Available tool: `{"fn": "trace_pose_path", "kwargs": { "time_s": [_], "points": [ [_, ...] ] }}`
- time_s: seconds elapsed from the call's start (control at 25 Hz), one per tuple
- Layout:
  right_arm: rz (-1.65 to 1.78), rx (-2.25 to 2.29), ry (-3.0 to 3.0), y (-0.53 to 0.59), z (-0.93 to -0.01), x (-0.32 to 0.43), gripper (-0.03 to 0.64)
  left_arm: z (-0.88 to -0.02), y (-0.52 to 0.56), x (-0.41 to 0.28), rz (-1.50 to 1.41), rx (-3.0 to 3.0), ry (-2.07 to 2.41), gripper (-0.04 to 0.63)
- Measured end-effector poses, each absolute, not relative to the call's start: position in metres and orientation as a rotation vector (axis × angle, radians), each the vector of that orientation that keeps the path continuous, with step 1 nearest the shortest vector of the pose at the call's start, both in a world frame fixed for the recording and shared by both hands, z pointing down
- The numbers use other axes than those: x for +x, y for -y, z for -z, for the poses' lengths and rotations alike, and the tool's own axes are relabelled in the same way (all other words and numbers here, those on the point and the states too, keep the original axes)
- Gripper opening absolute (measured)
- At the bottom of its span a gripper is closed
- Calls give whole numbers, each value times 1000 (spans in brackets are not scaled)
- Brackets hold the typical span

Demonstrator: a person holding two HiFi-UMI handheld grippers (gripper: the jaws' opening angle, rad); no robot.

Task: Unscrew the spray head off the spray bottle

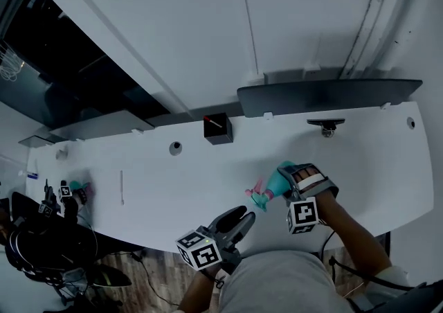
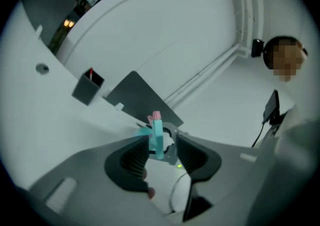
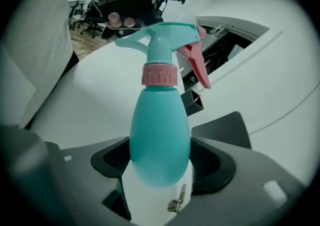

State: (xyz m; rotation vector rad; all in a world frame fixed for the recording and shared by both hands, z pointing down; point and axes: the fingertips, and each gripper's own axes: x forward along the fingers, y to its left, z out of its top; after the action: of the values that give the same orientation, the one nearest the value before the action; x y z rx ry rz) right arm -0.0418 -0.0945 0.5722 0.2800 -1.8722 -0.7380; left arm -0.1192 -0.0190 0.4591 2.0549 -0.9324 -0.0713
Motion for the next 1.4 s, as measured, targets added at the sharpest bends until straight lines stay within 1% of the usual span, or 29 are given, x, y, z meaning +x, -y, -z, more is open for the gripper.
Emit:
{"fn": "trace_pose_path", "kwargs": {
  "time_s": [0.04,0.08,0.12,0.2,0.28,0.32,0.36,0.4,0.48,0.56,0.6,0.72,0.76,0.84,1.0,1.08,1.12,1.4],
  "points": [
    [695,251,1871,92,-578,-37,371,-458,16,-130,-44,2129,1042,161],
    [661,225,1872,90,-582,-33,372,-458,12,-139,-242,2237,1174,161],
    [632,200,1876,87,-585,-31,373,-457,9,-143,-515,2365,1294,161],
    [590,148,1881,79,-588,-29,373,-455,5,-138,-1220,2610,1403,163],
    [587,119,1865,76,-589,-30,373,-462,7,-124,-1978,2722,1318,167],
    [602,115,1851,75,-589,-32,373,-468,9,-118,-2257,2724,1233,184],
    [623,113,1836,75,-588,-33,373,-475,10,-111,-2409,2722,1151,213],
    [644,110,1823,74,-588,-36,373,-481,11,-105,-2458,2730,1088,233],
    [674,110,1812,73,-585,-43,373,-492,13,-97,-2467,2738,1023,245],
    [686,127,1824,72,-579,-49,373,-501,16,-94,-2465,2726,1006,241],
    [696,141,1830,72,-575,-52,373,-503,16,-92,-2439,2730,1015,227],
    [794,186,1808,75,-566,-54,373,-501,17,-86,-2280,2771,1095,101],
    [836,201,1797,76,-564,-54,373,-500,17,-86,-2210,2771,1116,87],
    [916,260,1799,82,-556,-56,373,-501,16,-86,-2004,2744,1124,84],
    [1030,371,1780,95,-550,-54,373,-506,10,-88,-1379,2577,1012,81],
    [1042,397,1753,102,-551,-47,373,-501,9,-90,-1134,2500,971,83],
    [1039,412,1750,105,-550,-44,373,-499,9,-93,-1069,2480,973,83],
    [967,450,1750,114,-553,-32,373,-490,8,-107,-864,2428,1034,83]
  ]
}}
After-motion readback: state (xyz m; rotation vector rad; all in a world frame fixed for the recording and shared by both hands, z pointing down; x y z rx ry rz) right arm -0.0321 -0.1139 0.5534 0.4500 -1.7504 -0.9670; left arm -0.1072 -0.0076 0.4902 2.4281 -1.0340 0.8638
